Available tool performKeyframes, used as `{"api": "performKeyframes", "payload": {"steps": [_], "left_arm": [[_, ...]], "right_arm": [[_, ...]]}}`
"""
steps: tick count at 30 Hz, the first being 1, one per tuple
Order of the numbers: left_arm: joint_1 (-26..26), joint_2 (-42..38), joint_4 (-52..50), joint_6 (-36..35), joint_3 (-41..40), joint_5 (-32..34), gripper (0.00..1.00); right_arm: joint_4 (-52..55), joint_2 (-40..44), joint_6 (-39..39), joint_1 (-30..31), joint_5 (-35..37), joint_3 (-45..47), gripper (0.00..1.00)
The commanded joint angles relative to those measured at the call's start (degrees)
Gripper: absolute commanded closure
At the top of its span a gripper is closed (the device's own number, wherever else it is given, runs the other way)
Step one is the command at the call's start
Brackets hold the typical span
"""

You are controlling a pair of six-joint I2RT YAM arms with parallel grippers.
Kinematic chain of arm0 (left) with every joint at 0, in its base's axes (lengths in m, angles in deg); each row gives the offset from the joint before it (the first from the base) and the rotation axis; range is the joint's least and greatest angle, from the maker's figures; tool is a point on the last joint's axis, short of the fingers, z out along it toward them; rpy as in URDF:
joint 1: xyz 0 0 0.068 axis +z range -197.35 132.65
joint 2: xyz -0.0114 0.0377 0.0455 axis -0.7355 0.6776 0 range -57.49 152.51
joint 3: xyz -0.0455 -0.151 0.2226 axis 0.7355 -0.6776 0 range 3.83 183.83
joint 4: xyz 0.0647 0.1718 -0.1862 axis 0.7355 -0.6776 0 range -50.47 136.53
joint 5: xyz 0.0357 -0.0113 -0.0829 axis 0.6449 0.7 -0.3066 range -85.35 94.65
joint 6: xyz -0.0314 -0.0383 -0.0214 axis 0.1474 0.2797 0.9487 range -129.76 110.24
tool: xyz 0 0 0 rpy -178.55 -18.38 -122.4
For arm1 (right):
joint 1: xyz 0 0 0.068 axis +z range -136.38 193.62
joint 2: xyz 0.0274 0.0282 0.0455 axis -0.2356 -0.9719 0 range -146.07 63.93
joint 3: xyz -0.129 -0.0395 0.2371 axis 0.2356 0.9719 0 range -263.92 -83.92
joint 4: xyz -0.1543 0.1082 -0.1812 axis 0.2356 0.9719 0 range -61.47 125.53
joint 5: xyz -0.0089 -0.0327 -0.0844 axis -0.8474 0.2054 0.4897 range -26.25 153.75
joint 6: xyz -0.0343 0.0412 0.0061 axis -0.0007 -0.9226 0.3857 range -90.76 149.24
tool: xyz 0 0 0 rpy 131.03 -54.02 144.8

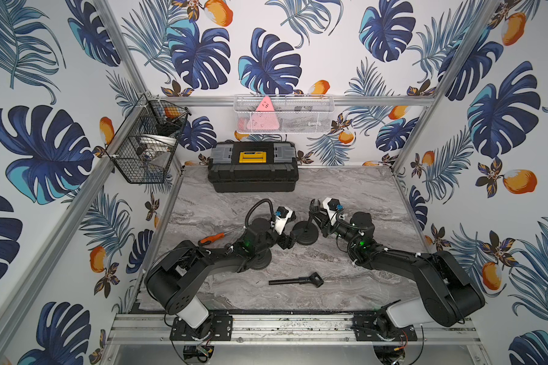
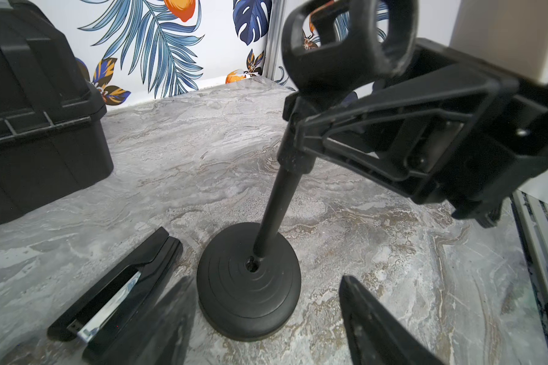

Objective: Assemble a microphone stand
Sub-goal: Hold the microphone stand pole at the microphone stand base.

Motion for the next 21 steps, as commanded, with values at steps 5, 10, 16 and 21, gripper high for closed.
{"api": "performKeyframes", "payload": {"steps": [5,10,16,21], "left_arm": [[1.9,0.3,2.6,-3.7,0.4,-2.0,0.24],[4.7,3.2,9.6,0.5,-0.2,-7.3,0.23],[5.0,5.8,10.4,-0.2,1.0,-10.7,0.23],[5.0,8.1,10.9,-2.5,1.5,-12.5,0.25]], "right_arm": [[-3.9,-0.8,-0.4,0.0,-0.3,-0.6,0.94],[-3.0,-1.0,-0.6,0.0,-0.6,-0.7,0.94],[-2.6,-2.1,-0.2,-0.1,-0.8,-0.9,0.94],[-2.4,-2.9,0.1,-0.1,-1.1,-1.4,0.94]]}}
